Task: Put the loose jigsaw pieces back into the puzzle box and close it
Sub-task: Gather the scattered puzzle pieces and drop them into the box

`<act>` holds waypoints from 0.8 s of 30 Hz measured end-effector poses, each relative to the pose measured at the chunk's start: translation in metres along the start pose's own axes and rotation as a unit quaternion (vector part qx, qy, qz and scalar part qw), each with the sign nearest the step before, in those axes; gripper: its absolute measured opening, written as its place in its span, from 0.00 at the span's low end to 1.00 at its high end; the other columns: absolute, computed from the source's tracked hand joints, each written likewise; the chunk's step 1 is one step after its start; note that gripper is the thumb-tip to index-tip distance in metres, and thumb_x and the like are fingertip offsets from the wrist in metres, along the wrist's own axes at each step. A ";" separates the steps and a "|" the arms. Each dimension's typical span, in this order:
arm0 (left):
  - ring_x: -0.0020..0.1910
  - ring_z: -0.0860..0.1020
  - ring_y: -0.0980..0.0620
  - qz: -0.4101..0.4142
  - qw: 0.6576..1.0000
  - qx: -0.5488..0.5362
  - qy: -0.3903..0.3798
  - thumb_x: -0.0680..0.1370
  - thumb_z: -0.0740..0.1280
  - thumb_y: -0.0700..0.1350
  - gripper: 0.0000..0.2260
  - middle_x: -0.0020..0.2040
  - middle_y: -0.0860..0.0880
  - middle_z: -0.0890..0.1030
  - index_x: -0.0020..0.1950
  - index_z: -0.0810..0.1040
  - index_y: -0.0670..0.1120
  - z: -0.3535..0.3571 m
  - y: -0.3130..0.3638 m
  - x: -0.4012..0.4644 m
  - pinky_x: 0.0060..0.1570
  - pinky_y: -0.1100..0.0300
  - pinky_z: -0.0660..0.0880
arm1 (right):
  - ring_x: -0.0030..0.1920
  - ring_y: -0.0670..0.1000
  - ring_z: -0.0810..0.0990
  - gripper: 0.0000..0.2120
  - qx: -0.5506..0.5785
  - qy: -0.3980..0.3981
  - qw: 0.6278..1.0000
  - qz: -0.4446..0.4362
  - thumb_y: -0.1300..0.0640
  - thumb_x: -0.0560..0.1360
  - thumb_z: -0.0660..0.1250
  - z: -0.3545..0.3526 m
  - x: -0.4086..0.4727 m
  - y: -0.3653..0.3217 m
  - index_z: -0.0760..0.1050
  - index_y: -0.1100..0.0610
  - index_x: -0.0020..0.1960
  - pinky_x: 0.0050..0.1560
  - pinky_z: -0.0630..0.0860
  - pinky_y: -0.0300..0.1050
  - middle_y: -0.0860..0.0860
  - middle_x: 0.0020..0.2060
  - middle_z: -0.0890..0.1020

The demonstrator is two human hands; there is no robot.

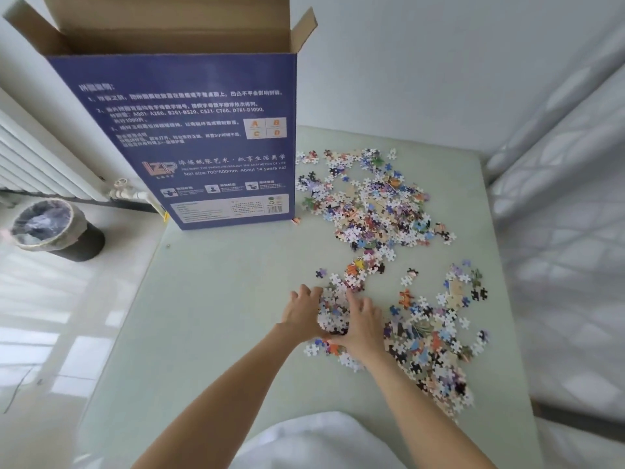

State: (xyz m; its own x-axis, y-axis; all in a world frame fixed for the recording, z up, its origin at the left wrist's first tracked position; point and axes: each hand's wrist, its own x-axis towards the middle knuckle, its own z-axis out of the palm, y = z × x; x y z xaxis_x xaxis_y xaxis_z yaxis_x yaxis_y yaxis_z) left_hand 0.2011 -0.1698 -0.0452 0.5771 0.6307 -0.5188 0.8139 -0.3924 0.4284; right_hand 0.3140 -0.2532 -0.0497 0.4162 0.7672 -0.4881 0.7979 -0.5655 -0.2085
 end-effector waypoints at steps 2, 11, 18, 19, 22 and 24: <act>0.61 0.68 0.49 0.003 1.000 -0.025 0.010 0.65 0.76 0.53 0.40 0.63 0.48 0.70 0.72 0.60 0.47 0.002 -0.006 -0.001 0.65 0.57 0.66 | 0.62 0.53 0.67 0.49 0.033 -0.016 0.999 -0.006 0.39 0.62 0.74 -0.002 0.000 0.003 0.51 0.51 0.74 0.61 0.69 0.46 0.53 0.65 0.66; 0.56 0.73 0.49 0.020 0.998 -0.050 0.020 0.70 0.73 0.48 0.23 0.55 0.48 0.76 0.63 0.71 0.52 0.011 -0.015 -0.007 0.56 0.59 0.69 | 0.58 0.51 0.70 0.28 0.102 -0.001 0.994 -0.046 0.49 0.68 0.73 -0.003 -0.005 0.004 0.67 0.53 0.64 0.57 0.71 0.43 0.53 0.58 0.72; 0.53 0.77 0.50 0.026 0.997 -0.072 0.027 0.72 0.71 0.47 0.19 0.54 0.49 0.77 0.63 0.73 0.53 0.008 -0.016 -0.009 0.54 0.57 0.73 | 0.62 0.54 0.71 0.26 0.134 -0.007 0.990 -0.052 0.54 0.71 0.72 -0.009 -0.003 0.003 0.68 0.57 0.66 0.63 0.69 0.46 0.53 0.61 0.73; 0.52 0.77 0.50 0.027 0.996 -0.074 0.030 0.72 0.71 0.48 0.19 0.54 0.49 0.77 0.63 0.74 0.53 0.008 -0.016 -0.009 0.54 0.58 0.73 | 0.64 0.54 0.70 0.29 0.139 -0.021 0.989 -0.049 0.55 0.71 0.72 -0.011 -0.002 0.003 0.66 0.58 0.68 0.64 0.68 0.47 0.54 0.64 0.72; 0.52 0.77 0.50 0.029 0.996 -0.074 0.034 0.73 0.71 0.48 0.19 0.54 0.49 0.77 0.62 0.74 0.54 0.008 -0.016 -0.009 0.54 0.58 0.73 | 0.66 0.55 0.68 0.36 0.143 -0.068 0.987 -0.040 0.52 0.70 0.73 -0.015 -0.002 0.001 0.60 0.58 0.71 0.65 0.67 0.49 0.55 0.67 0.67; 0.52 0.77 0.50 0.032 0.996 -0.071 0.036 0.73 0.71 0.47 0.19 0.54 0.49 0.77 0.62 0.74 0.54 0.009 -0.017 -0.008 0.53 0.59 0.73 | 0.65 0.55 0.69 0.38 0.147 -0.065 0.986 -0.047 0.51 0.68 0.75 -0.015 -0.001 -0.001 0.59 0.56 0.71 0.63 0.68 0.49 0.55 0.66 0.67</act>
State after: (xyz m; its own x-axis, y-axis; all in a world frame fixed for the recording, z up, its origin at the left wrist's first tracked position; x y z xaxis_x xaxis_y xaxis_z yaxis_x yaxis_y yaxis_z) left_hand 0.1829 -0.1743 -0.0546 0.6178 0.6553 -0.4347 0.7546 -0.3386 0.5620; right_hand 0.3193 -0.2488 -0.0365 0.2721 0.7854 -0.5561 0.6615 -0.5723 -0.4846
